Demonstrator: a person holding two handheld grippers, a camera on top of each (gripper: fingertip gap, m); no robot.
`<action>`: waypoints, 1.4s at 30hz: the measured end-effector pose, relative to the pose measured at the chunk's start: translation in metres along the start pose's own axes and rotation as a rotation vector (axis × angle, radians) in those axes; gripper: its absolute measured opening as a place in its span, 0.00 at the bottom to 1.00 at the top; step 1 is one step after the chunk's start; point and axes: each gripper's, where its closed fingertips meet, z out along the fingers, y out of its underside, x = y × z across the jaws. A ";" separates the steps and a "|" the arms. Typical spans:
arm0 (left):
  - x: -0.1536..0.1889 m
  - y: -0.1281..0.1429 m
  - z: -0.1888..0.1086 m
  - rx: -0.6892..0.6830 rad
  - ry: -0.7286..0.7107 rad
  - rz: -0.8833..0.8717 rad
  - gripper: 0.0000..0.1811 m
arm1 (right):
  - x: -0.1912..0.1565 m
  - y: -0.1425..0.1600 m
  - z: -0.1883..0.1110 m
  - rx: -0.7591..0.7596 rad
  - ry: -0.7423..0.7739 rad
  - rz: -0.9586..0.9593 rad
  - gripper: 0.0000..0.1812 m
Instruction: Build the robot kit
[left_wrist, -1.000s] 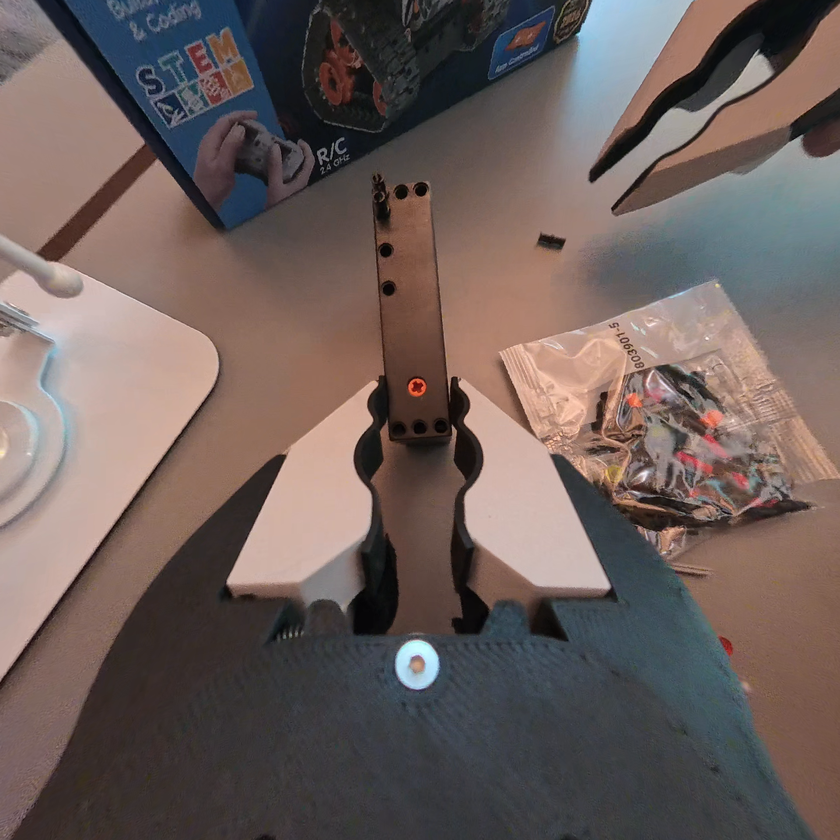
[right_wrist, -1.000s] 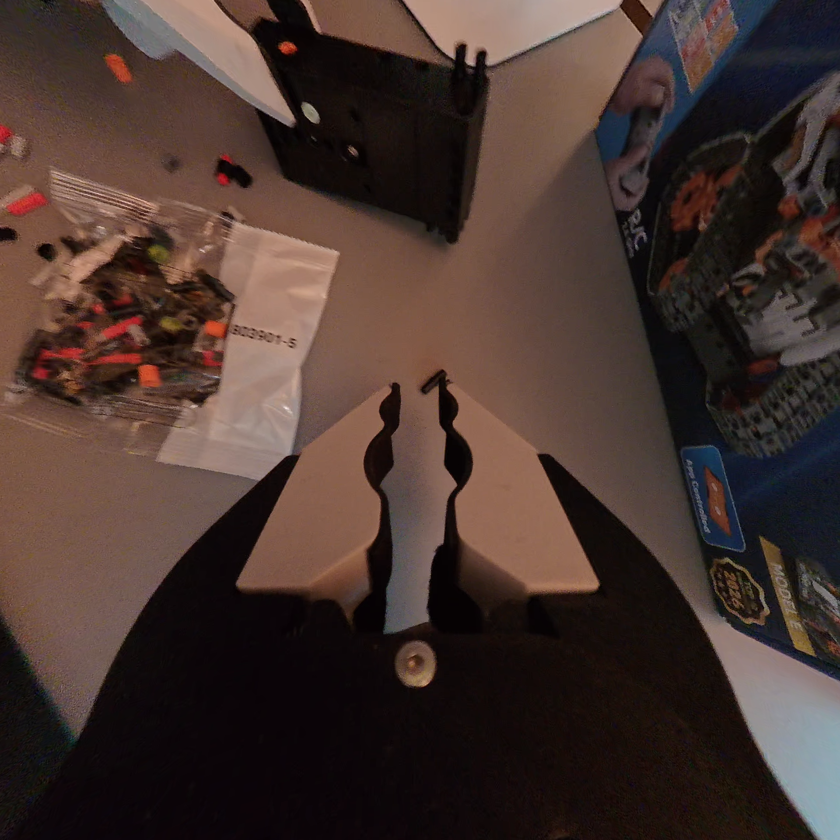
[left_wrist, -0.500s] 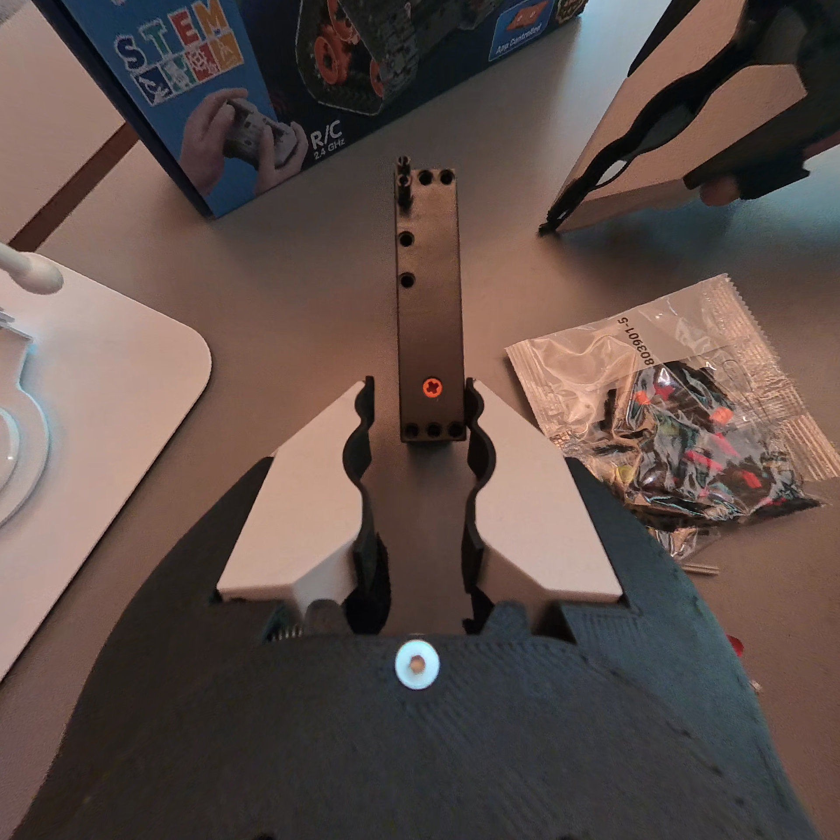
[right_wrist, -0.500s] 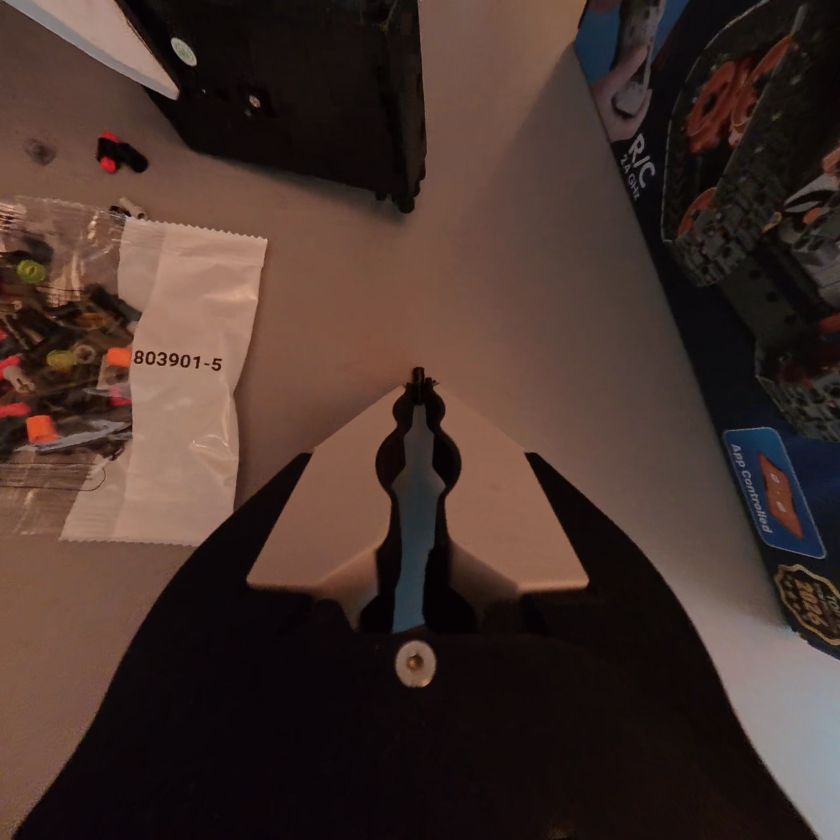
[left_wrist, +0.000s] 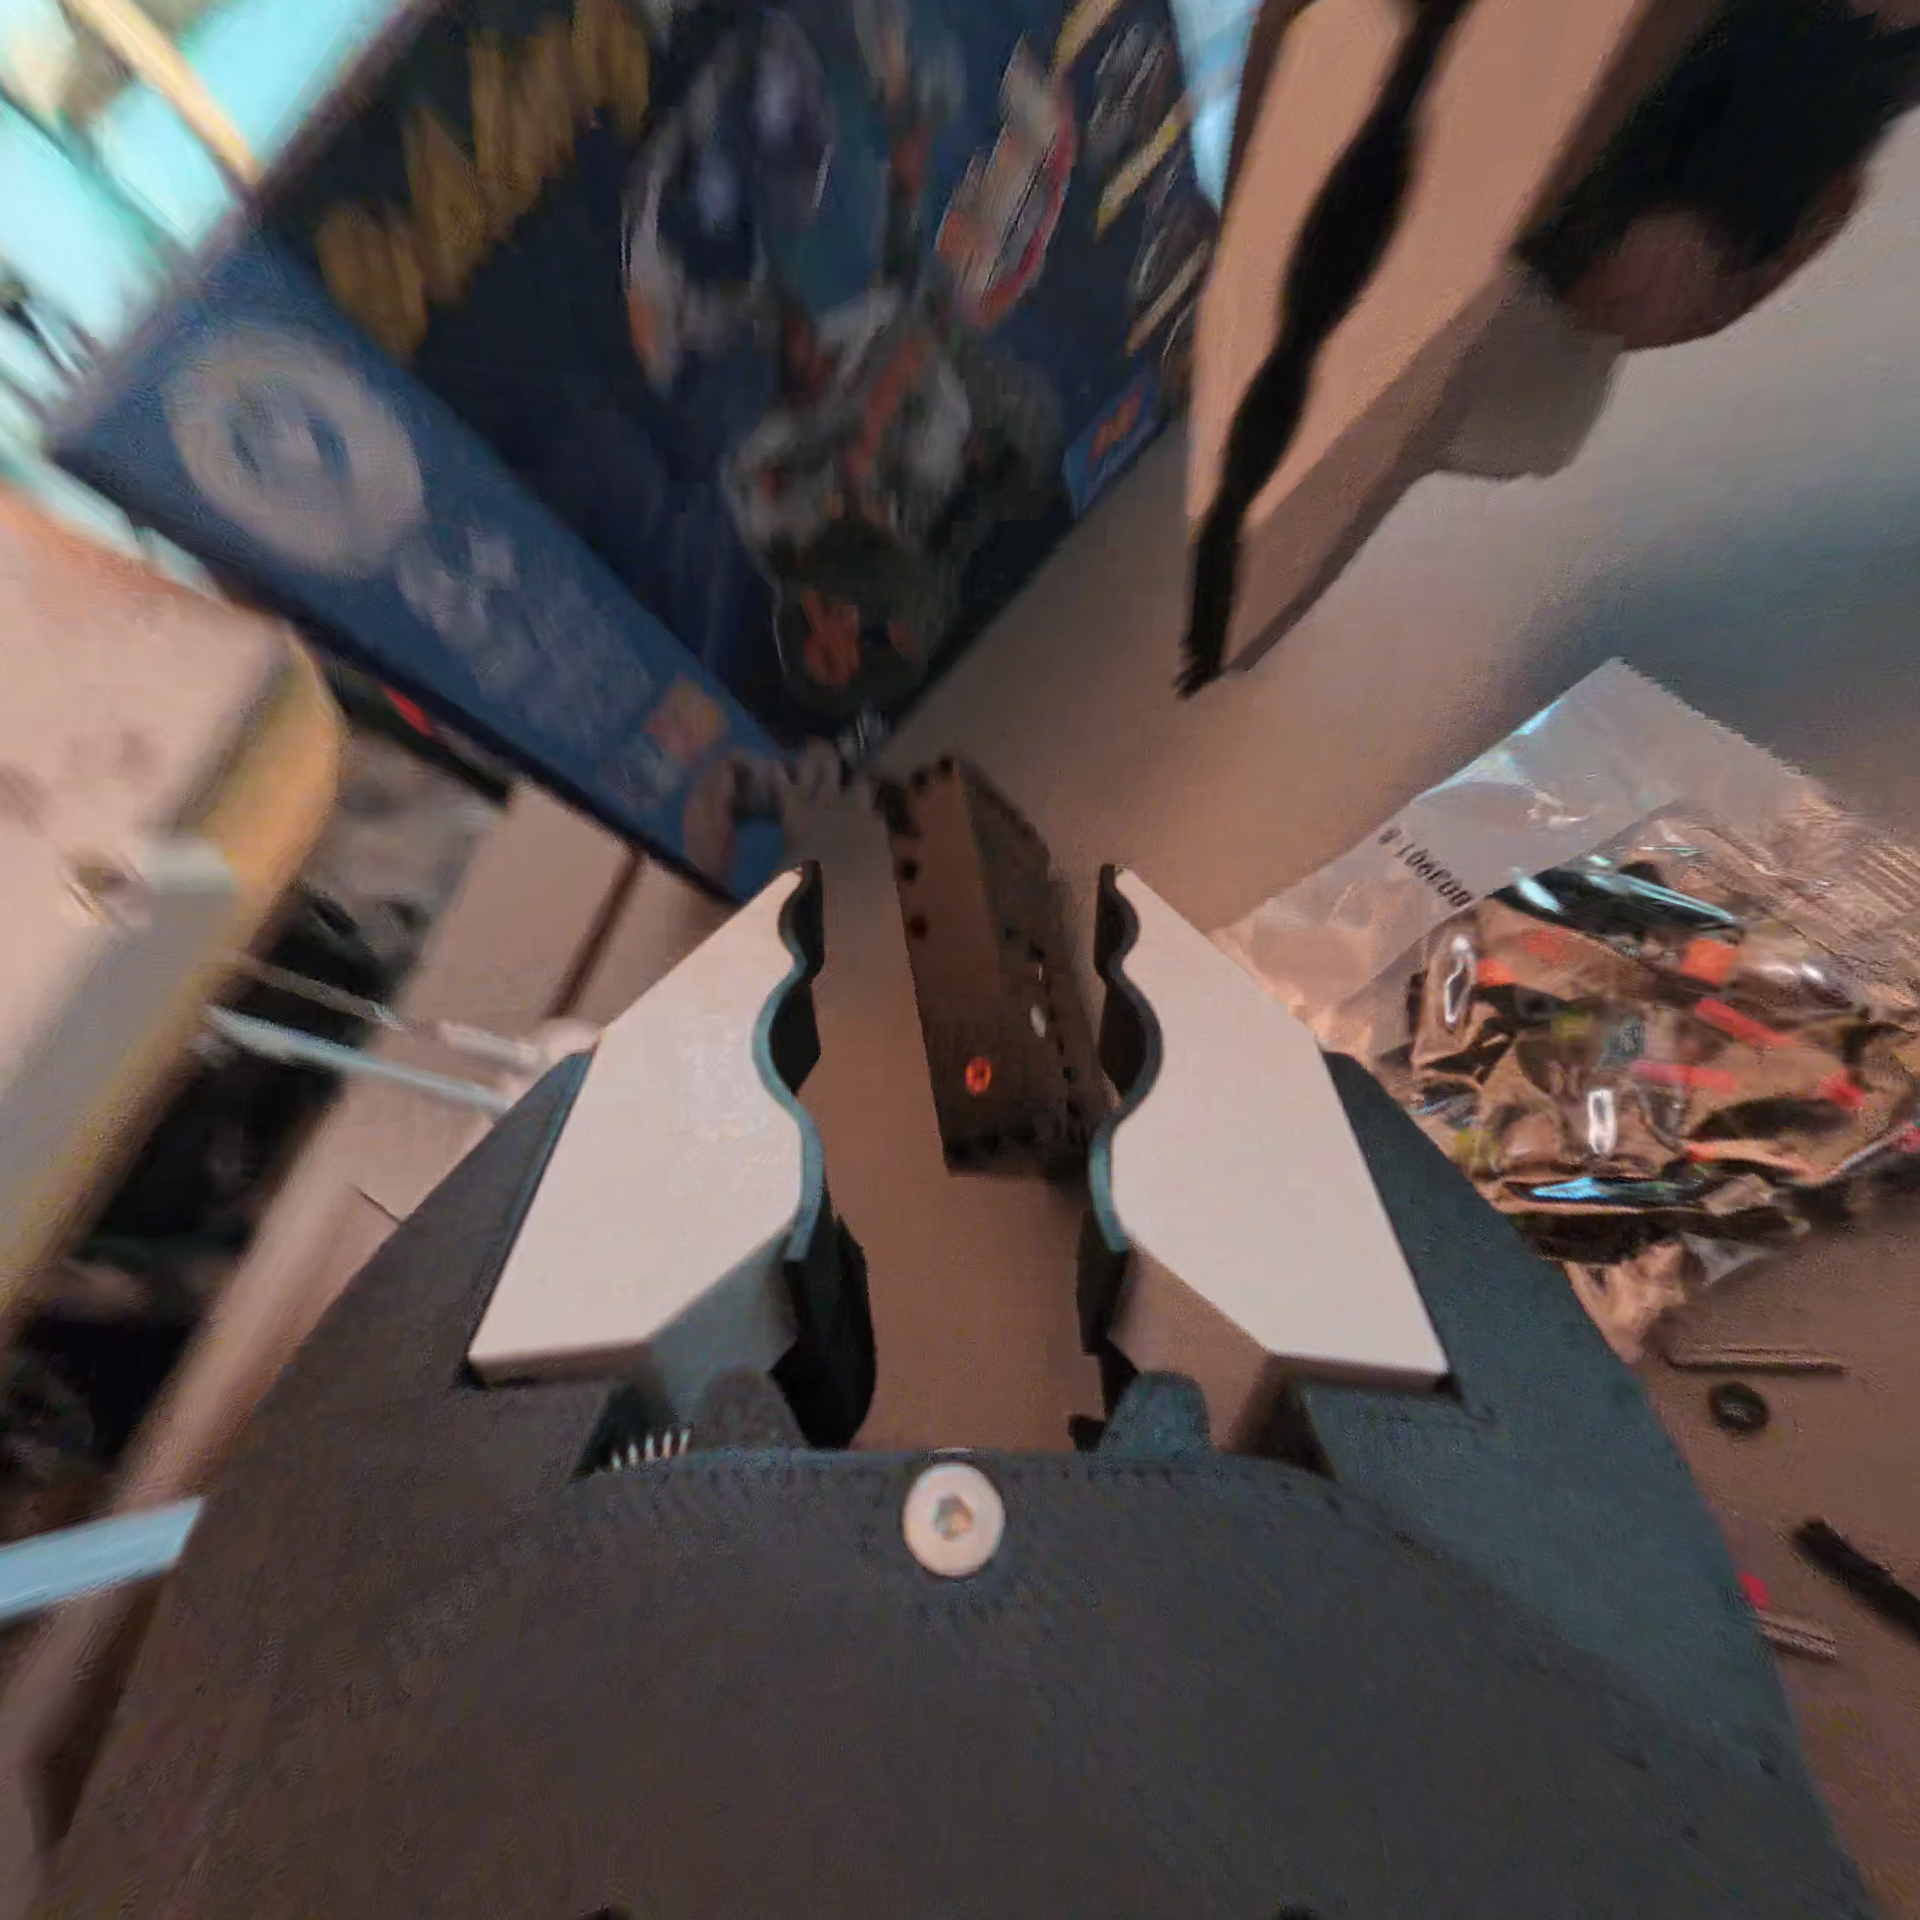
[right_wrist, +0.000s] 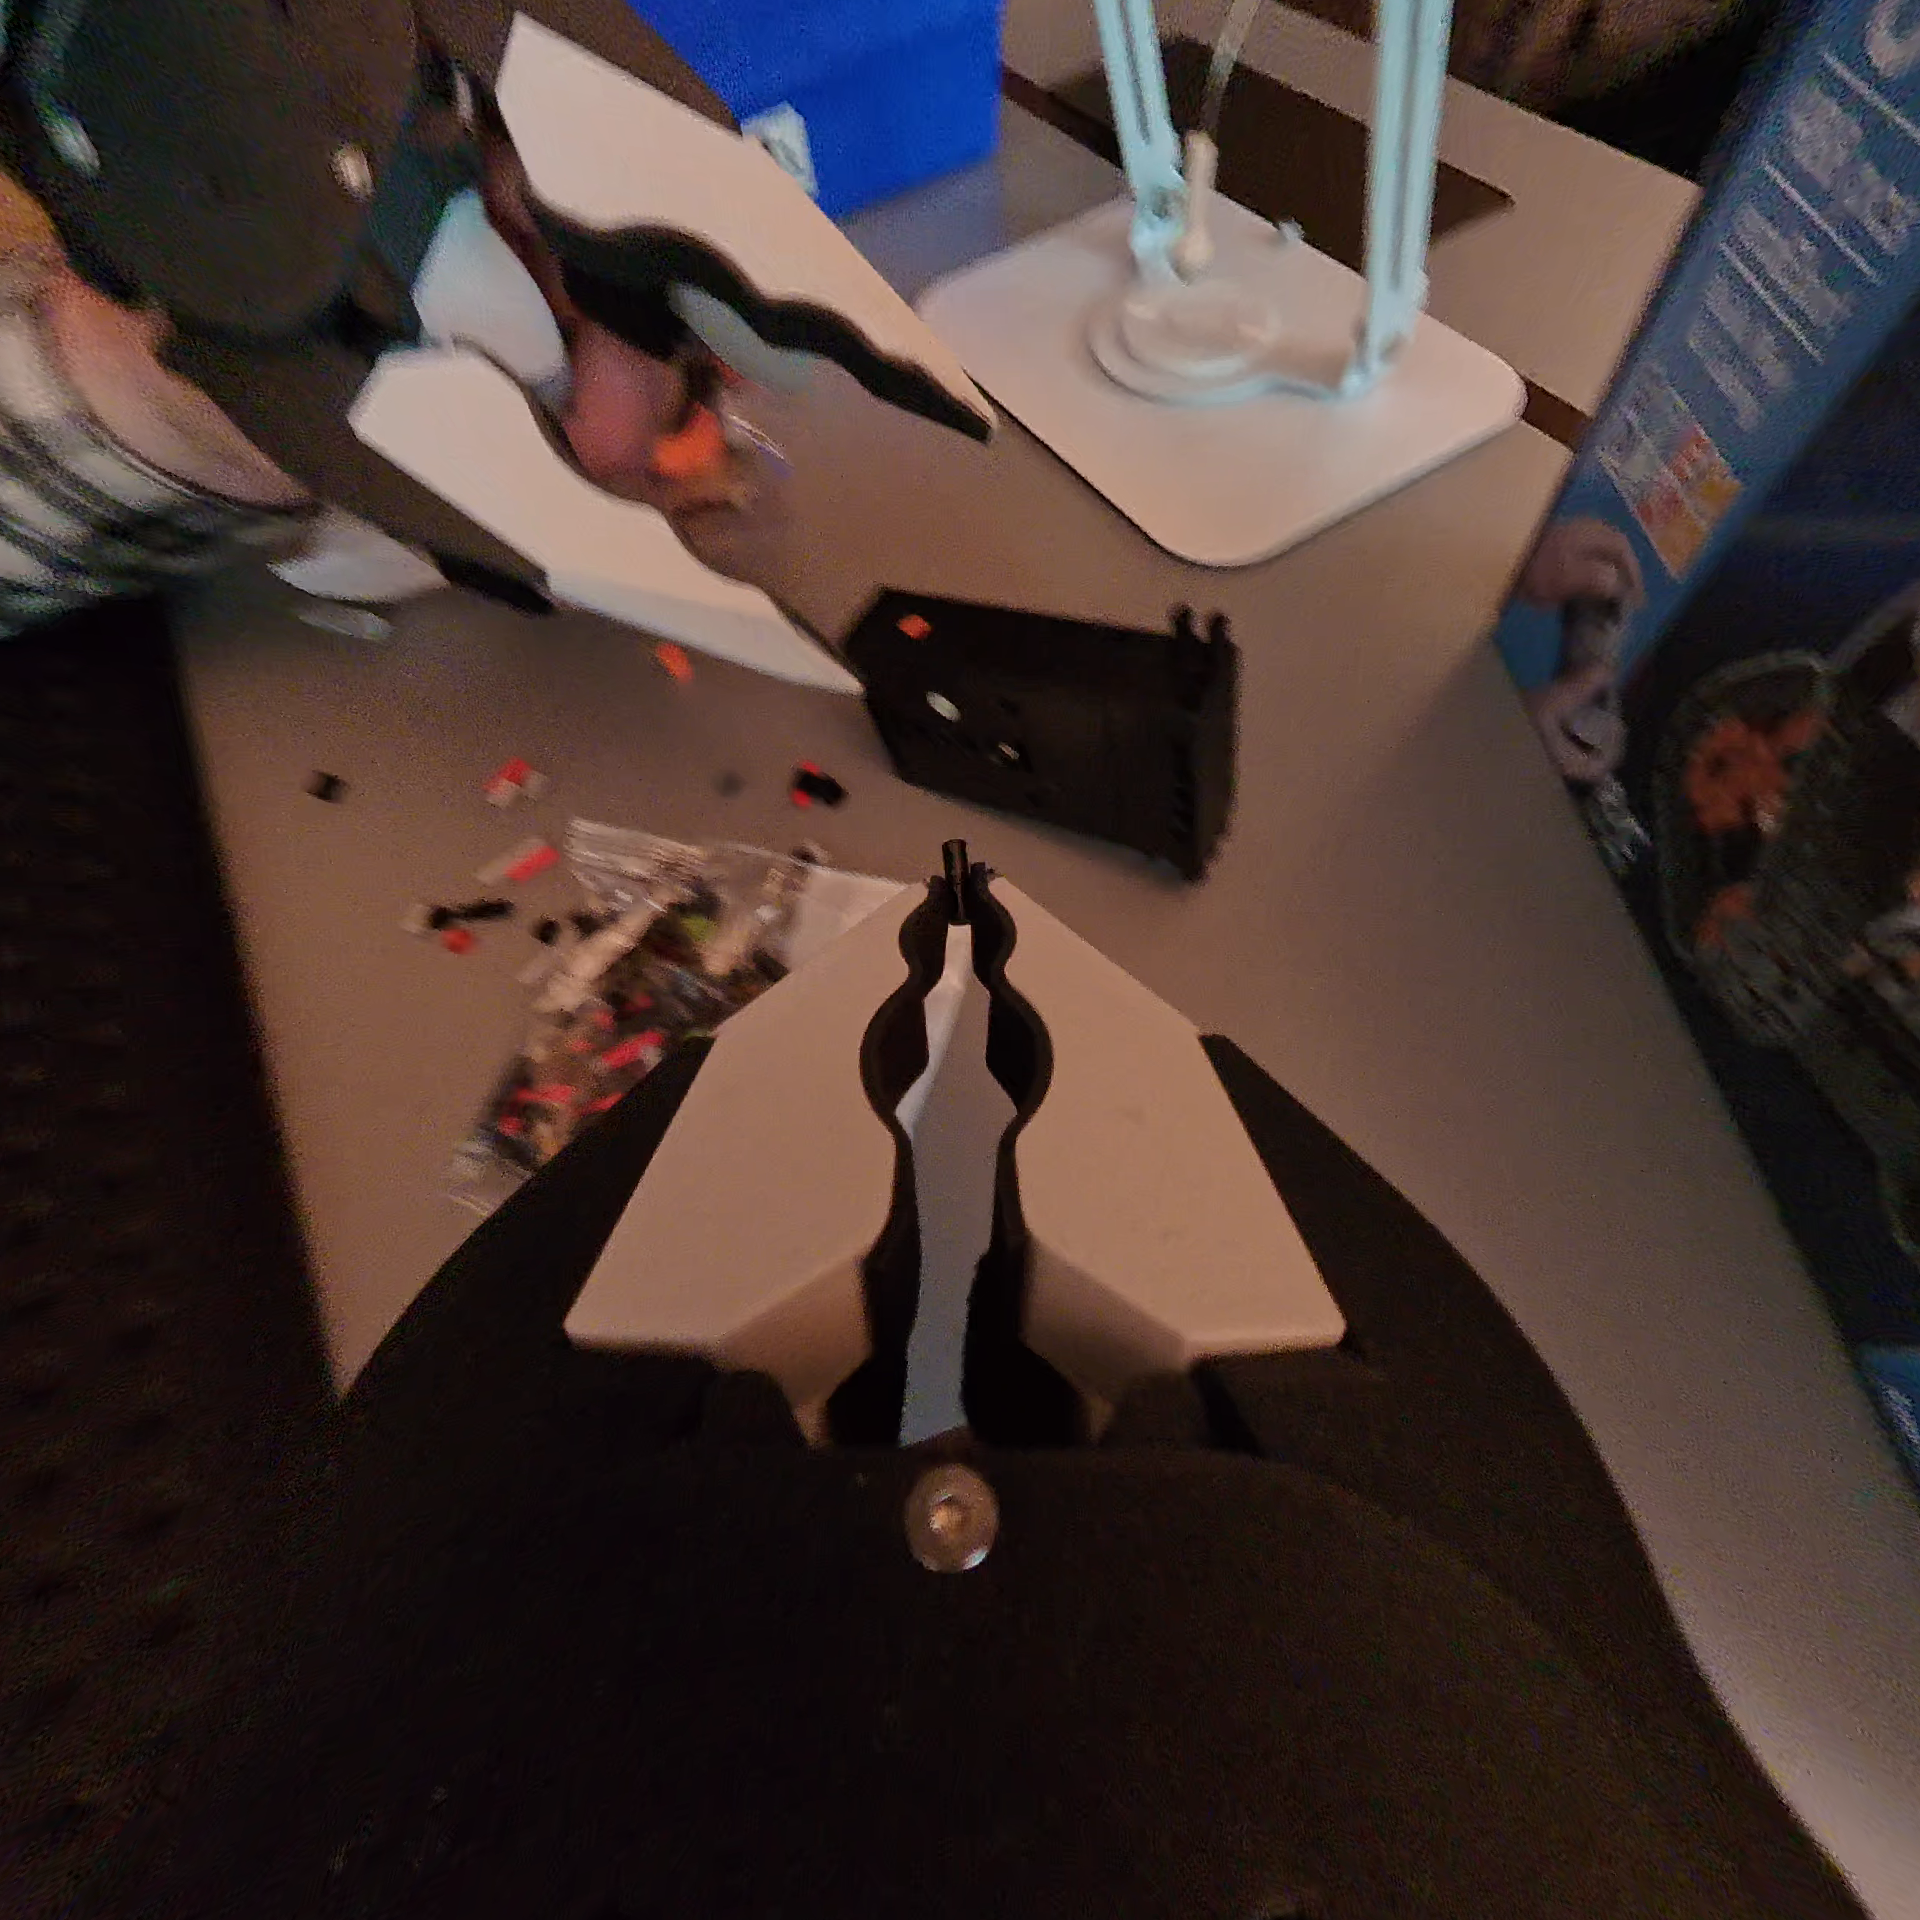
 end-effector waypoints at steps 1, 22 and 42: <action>0.007 -0.014 -0.006 0.061 -0.015 0.098 0.25 | -0.009 -0.008 0.000 0.021 -0.042 0.008 0.01; 0.027 -0.055 -0.031 0.247 -0.218 0.393 0.02 | -0.051 -0.057 -0.013 0.292 -0.265 0.167 0.02; 0.024 -0.058 -0.036 0.258 -0.266 0.399 0.00 | -0.044 -0.060 -0.020 0.339 -0.158 0.117 0.01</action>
